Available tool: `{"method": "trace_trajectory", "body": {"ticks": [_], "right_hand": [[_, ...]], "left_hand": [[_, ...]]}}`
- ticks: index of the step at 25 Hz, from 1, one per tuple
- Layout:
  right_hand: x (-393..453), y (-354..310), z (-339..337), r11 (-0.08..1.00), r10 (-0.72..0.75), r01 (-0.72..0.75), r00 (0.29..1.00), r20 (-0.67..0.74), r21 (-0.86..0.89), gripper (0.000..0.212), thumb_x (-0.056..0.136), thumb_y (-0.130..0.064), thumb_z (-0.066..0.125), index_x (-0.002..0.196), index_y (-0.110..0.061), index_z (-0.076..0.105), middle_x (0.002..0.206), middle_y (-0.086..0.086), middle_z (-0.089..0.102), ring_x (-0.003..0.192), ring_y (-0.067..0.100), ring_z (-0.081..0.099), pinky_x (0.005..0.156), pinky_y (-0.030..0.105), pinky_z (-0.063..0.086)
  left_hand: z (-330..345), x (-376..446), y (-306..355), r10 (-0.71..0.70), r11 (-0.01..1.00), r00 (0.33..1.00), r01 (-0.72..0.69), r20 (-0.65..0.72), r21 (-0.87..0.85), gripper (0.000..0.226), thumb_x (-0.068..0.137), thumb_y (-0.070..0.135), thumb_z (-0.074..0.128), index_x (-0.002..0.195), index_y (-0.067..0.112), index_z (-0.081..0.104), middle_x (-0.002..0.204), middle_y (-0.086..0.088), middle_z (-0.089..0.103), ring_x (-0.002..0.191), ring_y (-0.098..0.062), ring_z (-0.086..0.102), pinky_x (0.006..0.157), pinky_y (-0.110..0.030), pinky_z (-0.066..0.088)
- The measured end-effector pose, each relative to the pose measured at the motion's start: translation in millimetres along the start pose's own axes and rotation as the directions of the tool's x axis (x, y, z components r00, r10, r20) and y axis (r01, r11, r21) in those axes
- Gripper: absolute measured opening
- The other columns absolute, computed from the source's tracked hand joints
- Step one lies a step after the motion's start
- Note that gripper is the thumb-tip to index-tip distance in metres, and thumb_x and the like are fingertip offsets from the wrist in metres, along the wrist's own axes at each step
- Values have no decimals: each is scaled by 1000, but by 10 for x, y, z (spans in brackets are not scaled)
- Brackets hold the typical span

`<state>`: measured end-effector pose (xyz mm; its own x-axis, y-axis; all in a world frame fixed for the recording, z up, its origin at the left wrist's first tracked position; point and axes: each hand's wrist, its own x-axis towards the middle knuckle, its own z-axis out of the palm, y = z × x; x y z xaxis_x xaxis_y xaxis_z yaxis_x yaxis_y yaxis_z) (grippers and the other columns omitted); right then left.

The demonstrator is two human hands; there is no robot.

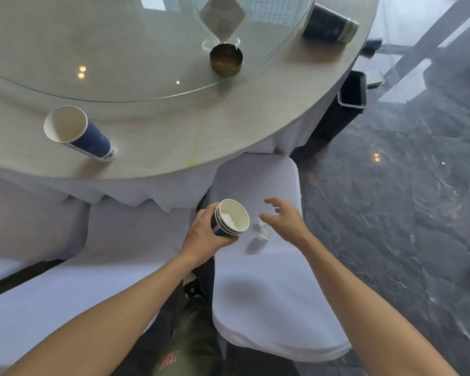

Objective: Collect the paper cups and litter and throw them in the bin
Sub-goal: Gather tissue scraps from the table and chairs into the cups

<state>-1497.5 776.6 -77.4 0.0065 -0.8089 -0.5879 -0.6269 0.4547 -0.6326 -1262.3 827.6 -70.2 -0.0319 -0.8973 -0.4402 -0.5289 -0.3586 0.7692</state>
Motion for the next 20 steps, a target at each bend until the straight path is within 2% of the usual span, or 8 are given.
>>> {"method": "trace_trajectory", "body": {"ticks": [2, 5, 8, 11, 13, 16, 18, 20], "right_hand": [[79, 25, 43, 1000, 4, -5, 1000, -4, -13, 50, 90, -29, 70, 139, -22, 58, 144, 1, 54, 130, 19, 54, 101, 34, 45], [322, 178, 152, 991, 21, -21, 1000, -3, -134, 52, 93, -27, 65, 144, -25, 53, 148, 0, 48, 123, 17, 55, 94, 30, 43], [772, 513, 344, 958, 69, -65, 998, 4, -279, 60, 94, -19, 63, 151, -23, 44, 155, 6, 39, 130, 27, 51, 101, 38, 47], [1220, 933, 595, 846, 103, -84, 995, 6, -526, 64, 93, -10, 58, 153, -22, 39, 159, 13, 32, 139, 36, 38, 109, 48, 43], [1472, 1243, 825, 771, 126, -64, 991, 52, -634, 66, 91, -4, 55, 152, -24, 38, 159, 14, 30, 137, 38, 38, 103, 47, 45], [1699, 1685, 1147, 711, 157, -7, 976, 149, -703, 64, 90, -2, 55, 147, -27, 41, 149, 14, 34, 124, 37, 48, 82, 42, 51], [1748, 1897, 1274, 713, 128, 43, 973, 190, -700, 58, 88, -1, 53, 140, -25, 45, 134, 13, 39, 104, 36, 57, 67, 39, 48], [1757, 2008, 1340, 747, 92, 49, 980, 176, -663, 42, 87, 4, 47, 126, -13, 54, 118, 14, 44, 82, 37, 57, 63, 38, 47]], "left_hand": [[35, 53, -11, -17, 1000, 1000, 17, 10, -9, 89, 68, 30, 96, 143, 33, 50, 136, 7, 52, 125, -11, 52, 102, -28, 42], [120, 189, -117, -41, 999, 999, 41, 16, -24, 87, 69, 30, 96, 142, 35, 49, 136, 9, 52, 126, -12, 53, 101, -26, 41], [284, 454, -376, -72, 996, 997, 74, 34, -47, 86, 68, 31, 95, 140, 40, 50, 137, 14, 55, 128, -11, 54, 100, -26, 42], [493, 684, -651, -95, 991, 995, 97, 25, -96, 87, 65, 35, 95, 139, 44, 50, 138, 20, 57, 131, -10, 54, 106, -31, 48], [649, 848, -880, -95, 990, 995, 97, 20, -101, 88, 63, 40, 94, 139, 44, 50, 137, 20, 59, 132, -11, 54, 108, -34, 49], [814, 1042, -1171, -103, 989, 995, 104, 15, -109, 87, 64, 38, 95, 139, 40, 51, 136, 18, 62, 131, -12, 55, 108, -32, 49], [857, 1096, -1305, -107, 988, 994, 108, 19, -108, 86, 65, 33, 96, 138, 37, 53, 136, 17, 62, 131, -11, 55, 109, -32, 49], [866, 1107, -1400, -108, 989, 994, 110, 25, -100, 86, 65, 30, 97, 139, 36, 53, 137, 17, 62, 132, -11, 55, 107, -27, 48]]}}
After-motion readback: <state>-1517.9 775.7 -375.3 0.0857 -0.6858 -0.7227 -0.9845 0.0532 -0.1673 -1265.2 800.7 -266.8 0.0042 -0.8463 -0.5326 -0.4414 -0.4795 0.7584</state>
